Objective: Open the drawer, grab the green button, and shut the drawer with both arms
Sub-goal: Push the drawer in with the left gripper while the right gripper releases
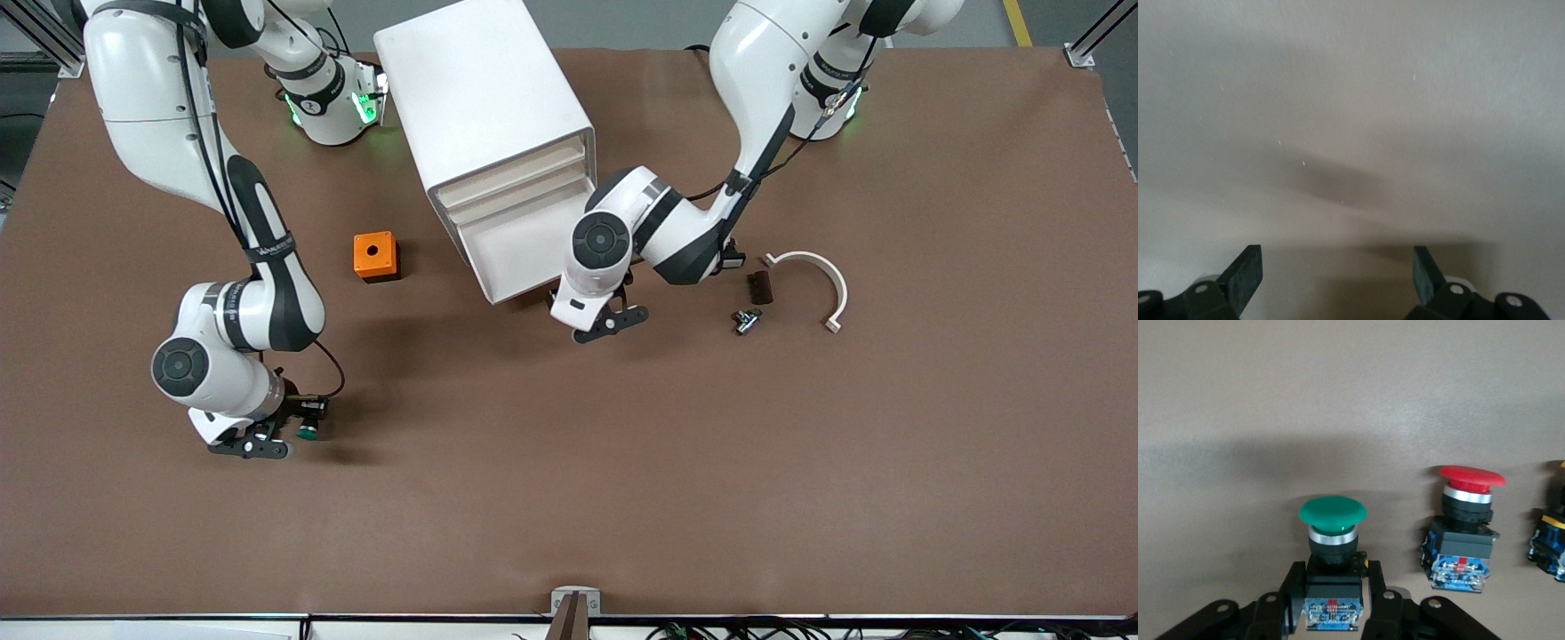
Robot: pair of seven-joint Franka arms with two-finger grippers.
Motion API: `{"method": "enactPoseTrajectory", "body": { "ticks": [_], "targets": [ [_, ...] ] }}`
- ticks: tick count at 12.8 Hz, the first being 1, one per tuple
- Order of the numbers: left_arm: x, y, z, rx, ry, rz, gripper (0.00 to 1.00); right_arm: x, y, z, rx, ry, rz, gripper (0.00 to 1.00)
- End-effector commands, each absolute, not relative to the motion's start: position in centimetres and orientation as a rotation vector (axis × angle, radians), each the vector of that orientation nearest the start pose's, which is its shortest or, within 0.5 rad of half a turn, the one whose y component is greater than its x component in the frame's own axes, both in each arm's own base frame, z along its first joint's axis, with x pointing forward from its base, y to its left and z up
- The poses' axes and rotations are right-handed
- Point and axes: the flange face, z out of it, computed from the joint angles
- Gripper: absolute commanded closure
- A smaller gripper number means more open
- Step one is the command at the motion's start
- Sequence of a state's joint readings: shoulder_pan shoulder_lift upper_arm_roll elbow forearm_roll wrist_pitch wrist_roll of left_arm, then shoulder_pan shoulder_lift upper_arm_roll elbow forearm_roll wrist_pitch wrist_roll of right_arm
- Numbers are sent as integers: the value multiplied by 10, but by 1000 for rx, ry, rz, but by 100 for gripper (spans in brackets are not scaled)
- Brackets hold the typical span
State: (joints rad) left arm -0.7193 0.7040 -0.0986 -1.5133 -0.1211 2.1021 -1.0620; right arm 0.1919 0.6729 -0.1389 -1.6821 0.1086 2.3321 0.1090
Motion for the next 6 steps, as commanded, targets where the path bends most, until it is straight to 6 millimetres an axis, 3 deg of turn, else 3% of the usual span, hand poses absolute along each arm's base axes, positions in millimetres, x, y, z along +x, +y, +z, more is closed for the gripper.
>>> {"method": "enactPoseTrajectory", "body": {
  "ticks": [1, 3, 6],
  "targets": [
    [466, -519, 236, -3086, -495, 307, 1, 688, 41, 221, -3111, 176, -13, 0],
    [454, -526, 232, -3077, -497, 318, 1, 691, 35, 233, -3104, 197, -33, 0],
    [431, -543, 234, -3066, -523, 359, 1, 691, 17, 283, -3088, 224, -60, 0]
  ]
}}
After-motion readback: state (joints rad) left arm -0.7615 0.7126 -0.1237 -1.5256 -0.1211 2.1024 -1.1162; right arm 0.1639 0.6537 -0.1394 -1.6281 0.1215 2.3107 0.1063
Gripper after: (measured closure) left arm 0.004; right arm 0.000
